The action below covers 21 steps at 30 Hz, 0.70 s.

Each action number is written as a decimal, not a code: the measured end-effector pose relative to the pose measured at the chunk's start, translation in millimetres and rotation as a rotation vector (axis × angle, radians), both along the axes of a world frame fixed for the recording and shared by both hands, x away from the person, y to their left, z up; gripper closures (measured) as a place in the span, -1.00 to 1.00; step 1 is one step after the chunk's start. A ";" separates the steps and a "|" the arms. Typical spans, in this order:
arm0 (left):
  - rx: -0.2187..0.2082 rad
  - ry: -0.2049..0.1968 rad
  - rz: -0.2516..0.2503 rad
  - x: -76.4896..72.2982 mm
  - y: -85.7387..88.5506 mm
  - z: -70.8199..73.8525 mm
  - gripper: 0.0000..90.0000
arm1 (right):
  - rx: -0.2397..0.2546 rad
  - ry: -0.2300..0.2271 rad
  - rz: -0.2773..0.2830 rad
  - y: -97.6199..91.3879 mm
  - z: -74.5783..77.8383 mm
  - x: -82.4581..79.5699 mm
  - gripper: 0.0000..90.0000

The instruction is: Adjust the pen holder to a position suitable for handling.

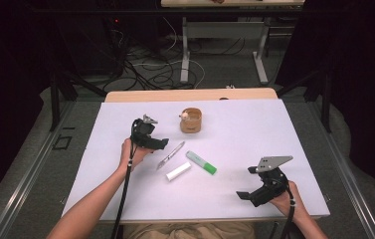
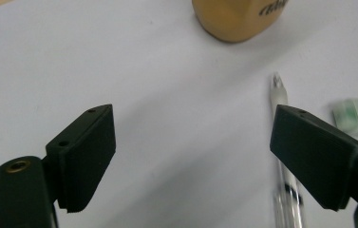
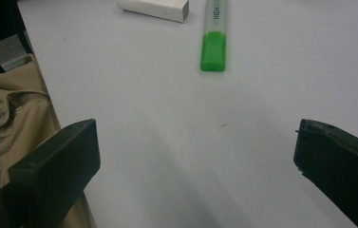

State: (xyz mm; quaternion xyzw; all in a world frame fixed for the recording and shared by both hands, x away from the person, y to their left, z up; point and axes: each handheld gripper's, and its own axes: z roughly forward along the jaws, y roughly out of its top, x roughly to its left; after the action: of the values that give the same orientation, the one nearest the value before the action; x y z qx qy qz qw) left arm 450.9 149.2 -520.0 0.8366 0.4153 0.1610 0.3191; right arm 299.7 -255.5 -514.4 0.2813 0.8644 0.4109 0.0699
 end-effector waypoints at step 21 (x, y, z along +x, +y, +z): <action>0.019 0.011 -0.012 -54.4 23.3 5.2 -0.99 | -0.004 -0.005 0.003 1.9 0.5 -1.4 -0.98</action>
State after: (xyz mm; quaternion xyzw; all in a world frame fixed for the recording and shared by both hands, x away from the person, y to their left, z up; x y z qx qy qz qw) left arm 396.4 172.6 -514.8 0.8427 0.4106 0.1584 0.3100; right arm 298.3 -253.6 -513.8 0.2790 0.8653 0.4101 0.0720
